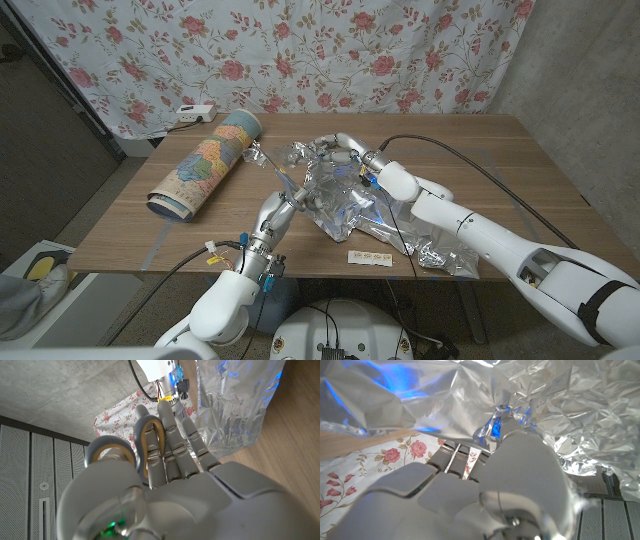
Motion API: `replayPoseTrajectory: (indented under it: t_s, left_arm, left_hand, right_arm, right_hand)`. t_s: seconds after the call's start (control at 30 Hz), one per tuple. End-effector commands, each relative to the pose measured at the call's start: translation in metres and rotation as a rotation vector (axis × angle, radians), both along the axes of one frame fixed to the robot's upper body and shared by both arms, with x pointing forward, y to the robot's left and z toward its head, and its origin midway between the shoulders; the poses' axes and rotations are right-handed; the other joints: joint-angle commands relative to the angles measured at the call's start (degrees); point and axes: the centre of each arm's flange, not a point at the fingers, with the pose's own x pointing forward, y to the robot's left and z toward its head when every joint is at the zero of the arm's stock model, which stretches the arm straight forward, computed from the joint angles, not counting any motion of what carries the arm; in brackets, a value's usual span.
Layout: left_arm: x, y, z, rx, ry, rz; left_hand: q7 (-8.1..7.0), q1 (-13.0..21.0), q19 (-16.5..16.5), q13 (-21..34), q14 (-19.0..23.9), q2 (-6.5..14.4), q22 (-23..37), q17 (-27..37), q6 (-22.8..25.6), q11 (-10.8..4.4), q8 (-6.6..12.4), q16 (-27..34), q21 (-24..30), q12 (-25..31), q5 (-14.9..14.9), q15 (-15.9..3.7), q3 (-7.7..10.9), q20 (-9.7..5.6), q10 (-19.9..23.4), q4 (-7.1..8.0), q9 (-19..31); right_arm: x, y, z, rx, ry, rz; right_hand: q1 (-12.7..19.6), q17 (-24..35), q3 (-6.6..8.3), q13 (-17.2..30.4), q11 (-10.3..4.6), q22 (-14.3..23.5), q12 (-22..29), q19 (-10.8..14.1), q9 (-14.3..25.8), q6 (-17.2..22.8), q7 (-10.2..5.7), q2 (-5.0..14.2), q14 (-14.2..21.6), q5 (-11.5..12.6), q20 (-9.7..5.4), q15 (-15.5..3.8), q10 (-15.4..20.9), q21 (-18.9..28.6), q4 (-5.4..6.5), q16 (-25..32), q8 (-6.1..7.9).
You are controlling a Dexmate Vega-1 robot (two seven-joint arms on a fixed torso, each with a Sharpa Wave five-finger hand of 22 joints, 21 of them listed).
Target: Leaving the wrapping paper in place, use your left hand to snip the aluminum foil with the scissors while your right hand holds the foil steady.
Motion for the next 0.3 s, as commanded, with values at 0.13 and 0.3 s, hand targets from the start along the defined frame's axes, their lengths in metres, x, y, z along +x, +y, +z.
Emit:
replayPoseTrajectory:
  t_s: [0.13,0.3]
  left_arm:
    - [0.0020,-0.0061,-0.0059,-0.008,0.011,0.003]
    - [0.0010,-0.0075,-0.0091,-0.006,0.015,0.003]
  left_hand:
    - [-9.93,0.17,-0.49,0.87,0.93,0.57,-0.59,0.07,-20.22,-11.01,-0.88,-0.65,0.97,2.07,0.47,-2.00,9.02,-0.22,12.86,9.37,-1.11]
    - [-9.81,0.22,-0.47,1.41,1.00,0.63,-0.79,0.21,-20.14,-11.05,-1.11,-0.72,1.16,2.34,0.48,-1.89,8.93,-0.32,12.74,9.27,-1.49]
  right_arm:
    - [0.0010,-0.0011,-0.0062,0.006,0.007,0.004]
    - [0.0000,-0.0008,-0.0075,0.003,0.007,0.010]
  right_hand:
    - [0.25,0.20,-0.14,0.17,0.07,0.17,0.27,0.08,0.16,-0.27,0.09,0.49,0.71,0.10,-0.10,-11.03,0.46,-0.07,0.05,-0.07,-0.07]
    - [0.22,0.28,-0.18,0.07,0.08,0.17,0.07,0.08,0.16,-0.26,0.09,0.48,0.79,0.10,-0.10,-11.03,0.33,-0.07,0.07,-0.13,-0.06]
